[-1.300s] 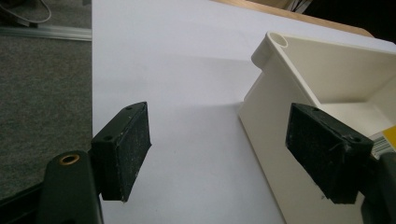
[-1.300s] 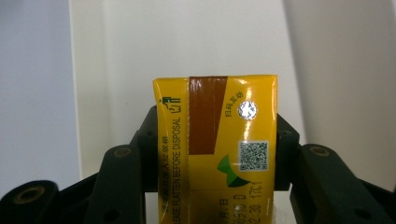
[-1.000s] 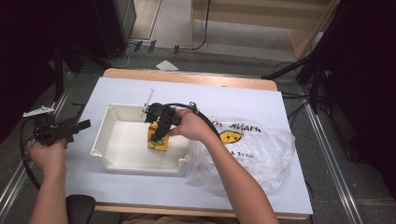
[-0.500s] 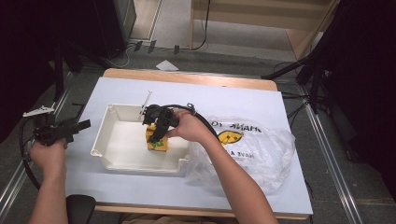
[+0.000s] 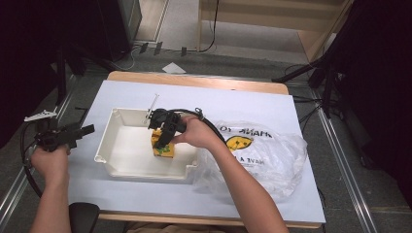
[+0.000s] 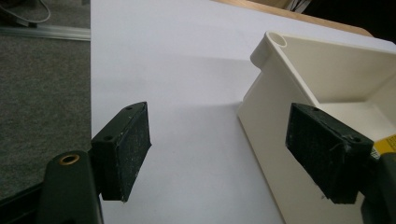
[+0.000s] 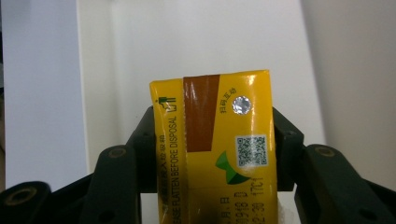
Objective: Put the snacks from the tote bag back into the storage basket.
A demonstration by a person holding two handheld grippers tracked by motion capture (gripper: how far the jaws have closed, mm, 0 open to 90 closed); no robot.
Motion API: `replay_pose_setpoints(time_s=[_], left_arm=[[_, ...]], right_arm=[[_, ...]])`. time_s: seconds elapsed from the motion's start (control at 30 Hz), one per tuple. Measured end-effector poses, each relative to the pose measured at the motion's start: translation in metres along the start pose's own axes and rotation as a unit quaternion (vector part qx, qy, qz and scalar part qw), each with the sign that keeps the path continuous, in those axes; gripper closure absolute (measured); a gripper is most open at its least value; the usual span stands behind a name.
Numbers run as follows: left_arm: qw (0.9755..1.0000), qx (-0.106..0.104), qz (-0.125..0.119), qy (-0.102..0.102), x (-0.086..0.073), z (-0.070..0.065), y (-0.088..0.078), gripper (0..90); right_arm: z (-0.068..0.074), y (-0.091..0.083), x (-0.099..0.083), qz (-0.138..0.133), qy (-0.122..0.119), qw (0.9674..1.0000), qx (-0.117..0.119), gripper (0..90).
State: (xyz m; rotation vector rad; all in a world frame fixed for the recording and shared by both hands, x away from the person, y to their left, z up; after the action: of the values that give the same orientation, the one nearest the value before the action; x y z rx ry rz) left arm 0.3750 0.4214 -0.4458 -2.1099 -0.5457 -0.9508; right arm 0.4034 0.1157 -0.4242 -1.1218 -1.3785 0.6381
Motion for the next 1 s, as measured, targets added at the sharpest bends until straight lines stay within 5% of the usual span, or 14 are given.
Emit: replay_pose_setpoints(time_s=[0.7, 1.0], left_arm=[[1.0000, 0.002, -0.002, 0.000, 0.0002, 0.0005, -0.0004, 23.1], [1.0000, 0.002, -0.002, 0.000, 0.0005, 0.0001, -0.0002, 23.1]], right_arm=[[-0.0001, 0.0001, -0.0022, -0.008, 0.027, 0.9995, 0.015, 47.5], [-0.0063, -0.0059, -0.0014, -0.023, 0.054, 0.9979, 0.027, 37.3]])
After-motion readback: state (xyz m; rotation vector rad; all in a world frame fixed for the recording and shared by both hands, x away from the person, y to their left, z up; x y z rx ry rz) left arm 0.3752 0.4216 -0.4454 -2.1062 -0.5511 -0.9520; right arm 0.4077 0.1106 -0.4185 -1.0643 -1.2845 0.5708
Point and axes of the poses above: each handheld gripper's, and its own axes: y roughly forward along the jaws, x roughly out of its top, z roughly to its left, the point moved 5 cm from there along y, roughly forward along the jaws, and after that the axes turned 15 degrees about -x, right-handed, at the moved point
